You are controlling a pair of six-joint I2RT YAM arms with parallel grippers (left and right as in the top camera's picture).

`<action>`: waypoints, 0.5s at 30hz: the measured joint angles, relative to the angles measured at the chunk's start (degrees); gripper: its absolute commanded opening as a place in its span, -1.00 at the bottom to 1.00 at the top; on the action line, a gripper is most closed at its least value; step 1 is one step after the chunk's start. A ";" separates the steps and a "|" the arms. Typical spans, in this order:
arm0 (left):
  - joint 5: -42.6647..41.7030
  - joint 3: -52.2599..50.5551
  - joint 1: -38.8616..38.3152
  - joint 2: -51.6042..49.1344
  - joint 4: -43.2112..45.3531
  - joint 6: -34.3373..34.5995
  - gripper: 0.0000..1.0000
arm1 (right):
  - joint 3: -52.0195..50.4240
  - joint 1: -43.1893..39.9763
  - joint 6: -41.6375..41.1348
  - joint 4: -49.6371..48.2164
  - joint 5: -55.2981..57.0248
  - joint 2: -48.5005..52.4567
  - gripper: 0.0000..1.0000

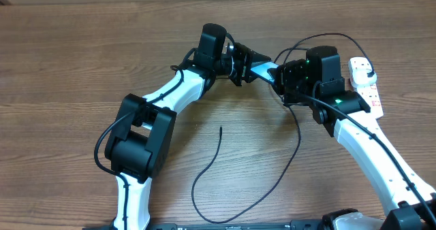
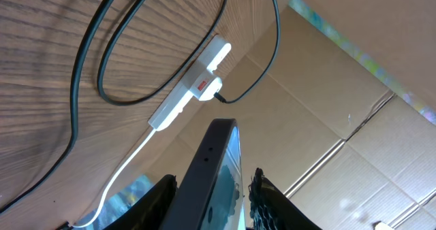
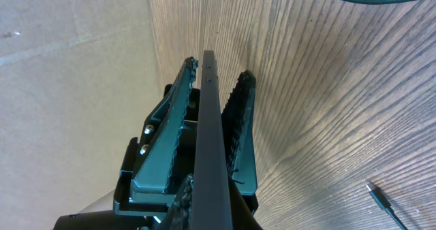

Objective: Plug charger to phone and switch on socket
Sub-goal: 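Regrasp the phone with the left gripper from the other side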

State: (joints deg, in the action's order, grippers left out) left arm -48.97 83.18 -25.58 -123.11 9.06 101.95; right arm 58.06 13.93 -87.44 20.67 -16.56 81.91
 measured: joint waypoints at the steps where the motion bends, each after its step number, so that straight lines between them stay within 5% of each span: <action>1: 0.00 0.00 0.00 0.00 0.00 -0.02 -0.27 | 0.00 0.00 0.00 -0.04 -0.02 0.02 -0.92; 15: 0.42 0.00 -0.22 0.00 0.00 -0.02 -0.42 | 0.00 0.04 0.02 -0.02 0.20 0.02 -0.92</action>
State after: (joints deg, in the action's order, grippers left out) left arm -48.56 83.18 -25.80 -123.11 9.06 101.93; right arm 58.06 13.98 -87.42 20.64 -16.36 81.93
